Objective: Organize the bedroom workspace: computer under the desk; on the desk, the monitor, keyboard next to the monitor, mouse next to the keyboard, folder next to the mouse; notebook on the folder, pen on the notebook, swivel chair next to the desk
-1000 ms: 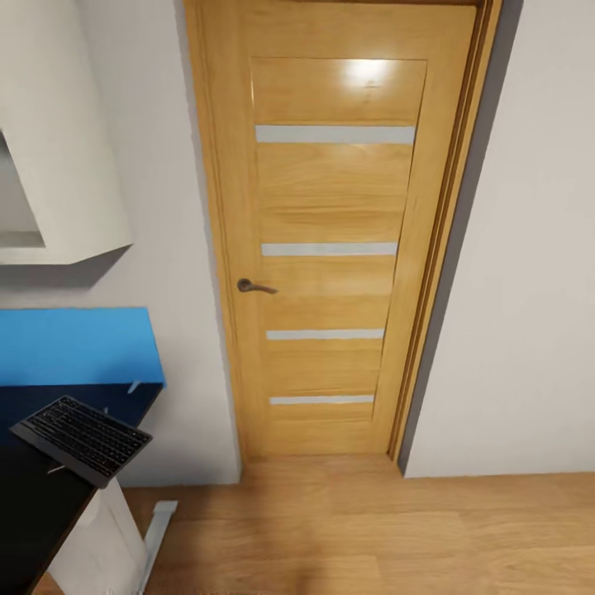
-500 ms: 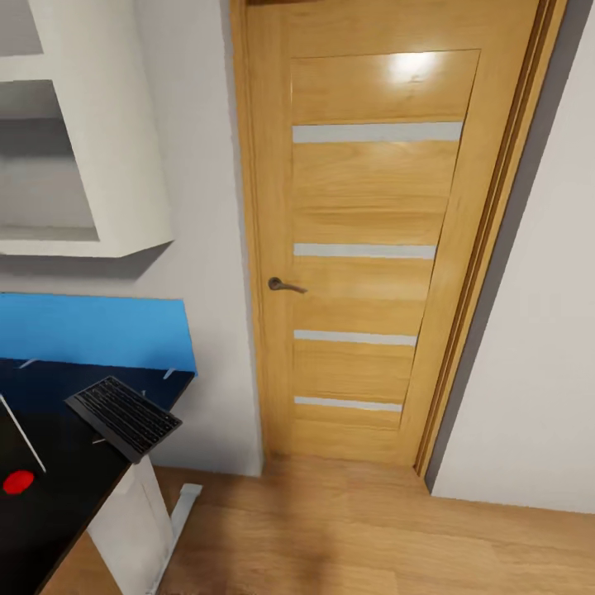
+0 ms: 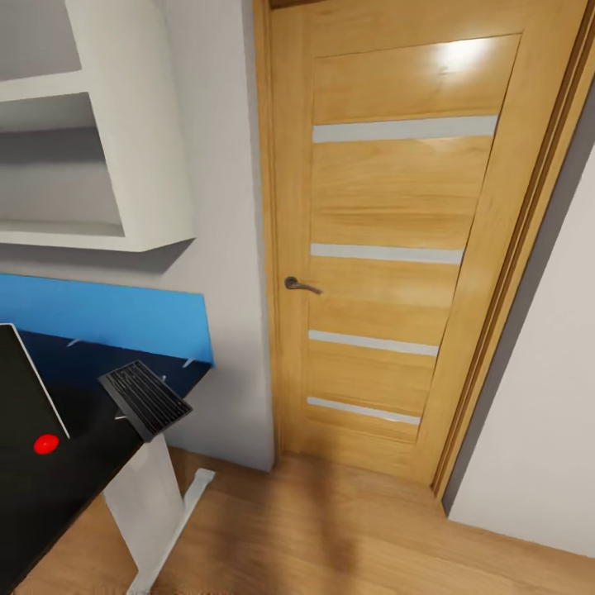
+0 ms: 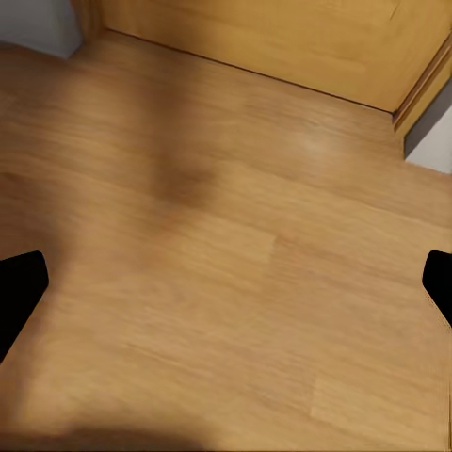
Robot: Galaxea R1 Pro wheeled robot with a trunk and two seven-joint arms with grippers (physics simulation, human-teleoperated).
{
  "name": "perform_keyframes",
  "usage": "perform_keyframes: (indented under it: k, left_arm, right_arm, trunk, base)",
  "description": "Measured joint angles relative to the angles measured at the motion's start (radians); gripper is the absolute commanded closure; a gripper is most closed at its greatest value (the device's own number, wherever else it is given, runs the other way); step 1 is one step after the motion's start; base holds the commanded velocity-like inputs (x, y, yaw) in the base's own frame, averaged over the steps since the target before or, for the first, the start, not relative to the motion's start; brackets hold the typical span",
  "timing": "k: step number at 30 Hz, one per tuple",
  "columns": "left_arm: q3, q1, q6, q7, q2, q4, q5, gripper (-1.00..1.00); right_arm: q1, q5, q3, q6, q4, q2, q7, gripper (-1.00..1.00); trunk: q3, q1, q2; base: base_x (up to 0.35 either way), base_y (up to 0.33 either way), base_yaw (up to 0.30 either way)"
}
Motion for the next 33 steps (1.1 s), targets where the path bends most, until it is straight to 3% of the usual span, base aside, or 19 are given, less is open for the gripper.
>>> perform_keyframes:
  k: [6, 33]
  left_arm:
    - [0.001, 0.000, 0.000, 0.000, 0.000, 0.000, -0.001, -1.00]
    - [0.002, 0.000, 0.000, 0.000, 0.006, 0.000, 0.001, -1.00]
  right_arm:
    - [0.000, 0.001, 0.000, 0.000, 0.001, 0.000, 0.000, -1.00]
    - [0.000, 0.002, 0.000, 0.009, 0.007, 0.001, 0.002, -1.00]
  trunk:
    - [0.000, 0.000, 0.000]
    - [0.000, 0.000, 0.000]
  base:
    - [0.000, -0.165, 0.291]
    - [0.000, -0.003, 0.291]
